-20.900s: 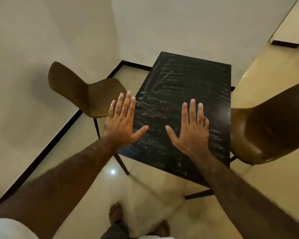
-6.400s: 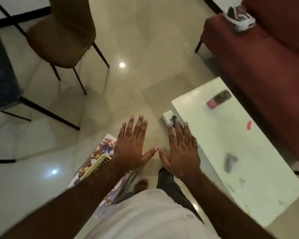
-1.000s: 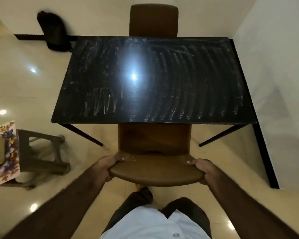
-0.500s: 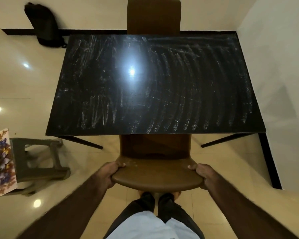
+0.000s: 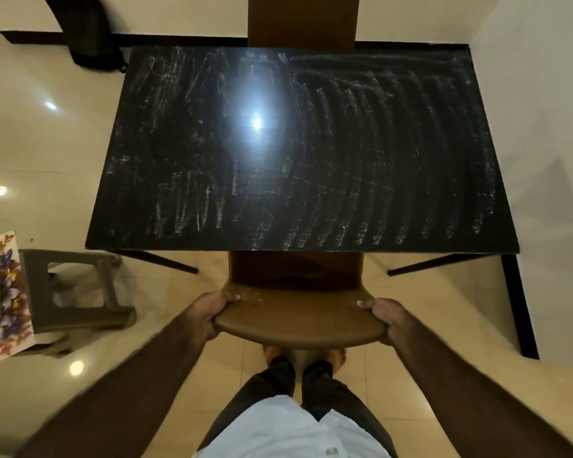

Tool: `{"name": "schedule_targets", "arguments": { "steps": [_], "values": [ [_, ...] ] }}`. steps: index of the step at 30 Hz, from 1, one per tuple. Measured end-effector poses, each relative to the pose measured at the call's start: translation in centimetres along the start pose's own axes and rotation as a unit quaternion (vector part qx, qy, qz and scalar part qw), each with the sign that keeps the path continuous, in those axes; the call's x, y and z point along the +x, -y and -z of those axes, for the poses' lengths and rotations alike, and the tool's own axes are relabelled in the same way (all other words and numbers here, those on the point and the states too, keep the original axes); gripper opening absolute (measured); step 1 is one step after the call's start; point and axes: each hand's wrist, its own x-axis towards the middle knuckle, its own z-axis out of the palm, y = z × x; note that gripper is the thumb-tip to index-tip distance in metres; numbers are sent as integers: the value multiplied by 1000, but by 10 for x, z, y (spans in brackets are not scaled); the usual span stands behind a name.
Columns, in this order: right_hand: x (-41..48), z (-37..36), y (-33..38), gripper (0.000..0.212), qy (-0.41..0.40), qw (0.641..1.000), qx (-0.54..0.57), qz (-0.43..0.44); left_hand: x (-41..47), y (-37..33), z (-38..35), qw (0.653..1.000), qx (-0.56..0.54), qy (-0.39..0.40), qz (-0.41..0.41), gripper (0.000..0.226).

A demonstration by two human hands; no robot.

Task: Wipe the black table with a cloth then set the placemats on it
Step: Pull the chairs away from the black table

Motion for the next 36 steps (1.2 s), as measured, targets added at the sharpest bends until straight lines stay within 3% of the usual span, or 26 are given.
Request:
{"name": "schedule_targets", "arguments": {
  "steps": [5, 16, 20, 22, 24, 26, 28, 29, 31, 36],
  "values": [
    [8, 0, -6, 31, -5, 1000, 7, 0, 8, 10, -2, 1000, -10, -2, -6, 30],
    [10, -1, -13, 20, -22, 999, -3, 31, 0, 11, -1, 1000, 11, 18, -10, 36],
    [17, -3, -19, 58, -49, 984, -123, 122, -11, 9, 0, 979, 163, 38, -113, 87],
    [0, -9, -22, 82, -76, 932, -282, 215, -22, 10, -1, 915, 330, 43, -230, 118],
    [-18, -17, -31, 106, -81, 846, -429, 307, -37, 15, -5, 773, 551, 44, -312, 139],
    [-35, -24, -39, 125, -45, 766, -534, 355, -51, 26, -17, 630, 691, 57, -349, 140],
    [-44, -32, -46, 134, -17, 699, -615, 364, -62, 37, -32, 558, 749, 48, -355, 131],
    [-45, -36, -47, 133, -12, 670, -645, 367, -63, 42, -40, 536, 763, 30, -361, 120],
    [-42, -42, -48, 115, -23, 636, -677, 370, -62, 44, -50, 528, 763, -1, -373, 94],
    [-35, -43, -44, 93, -55, 638, -670, 375, -53, 35, -54, 548, 721, 12, -424, 78]
  ]
}}
